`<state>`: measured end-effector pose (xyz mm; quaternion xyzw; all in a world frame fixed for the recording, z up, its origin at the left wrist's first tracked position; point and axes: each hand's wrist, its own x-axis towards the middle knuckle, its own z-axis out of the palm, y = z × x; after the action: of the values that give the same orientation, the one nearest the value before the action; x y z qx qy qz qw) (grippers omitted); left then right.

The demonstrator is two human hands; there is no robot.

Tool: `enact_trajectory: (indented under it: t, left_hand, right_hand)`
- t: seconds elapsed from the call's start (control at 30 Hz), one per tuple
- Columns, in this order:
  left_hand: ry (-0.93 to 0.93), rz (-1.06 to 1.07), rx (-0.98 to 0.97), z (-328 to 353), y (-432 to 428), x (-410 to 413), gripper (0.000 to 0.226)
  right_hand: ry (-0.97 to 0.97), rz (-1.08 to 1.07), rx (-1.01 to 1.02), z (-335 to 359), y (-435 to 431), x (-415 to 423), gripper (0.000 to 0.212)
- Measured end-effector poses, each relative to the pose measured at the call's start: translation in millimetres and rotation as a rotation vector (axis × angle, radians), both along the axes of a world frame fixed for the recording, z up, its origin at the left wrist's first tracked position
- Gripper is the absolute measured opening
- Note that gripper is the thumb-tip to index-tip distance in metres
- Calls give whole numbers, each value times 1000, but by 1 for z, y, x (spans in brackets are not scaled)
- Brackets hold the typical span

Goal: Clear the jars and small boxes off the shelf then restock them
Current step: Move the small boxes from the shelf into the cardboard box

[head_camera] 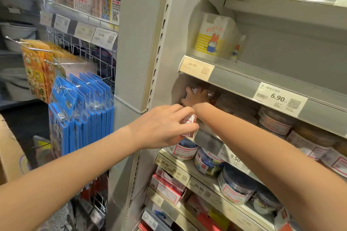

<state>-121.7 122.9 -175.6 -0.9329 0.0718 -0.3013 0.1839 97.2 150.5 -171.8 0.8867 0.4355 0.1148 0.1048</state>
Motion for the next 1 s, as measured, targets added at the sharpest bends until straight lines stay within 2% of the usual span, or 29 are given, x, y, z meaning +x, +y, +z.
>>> enact_trajectory:
  t: [0.1,0.3,0.43,0.57,0.7,0.77,0.83,1.0]
  left_hand:
    - [10,-5,12,-2,2,4,35]
    - [3,-3,20,-3,5,10,33]
    - [23,17,15,-1,4,8,34]
    - [70,68,-15,3,2,-1,43]
    - [101,121,-98,5,-5,-23,51]
    - [115,159,-145,7,-13,-44,48]
    - [123,227,-160,8,-19,-68,42]
    - [163,308,-296,7,-42,-136,32]
  right_hand:
    - [14,-21,74,5,-3,-3,53]
    - [-23,82,115,8,-13,-8,50]
    - [-156,140,-15,15,-21,-21,42]
    - [-216,220,-192,29,-40,-43,39]
    - [-200,435,-109,40,-75,-67,32]
    - [-283,499,-79,50,-91,-86,32]
    - [-316,513,-43,59,-108,-105,35]
    - [-217,544,32,62,-158,-156,46]
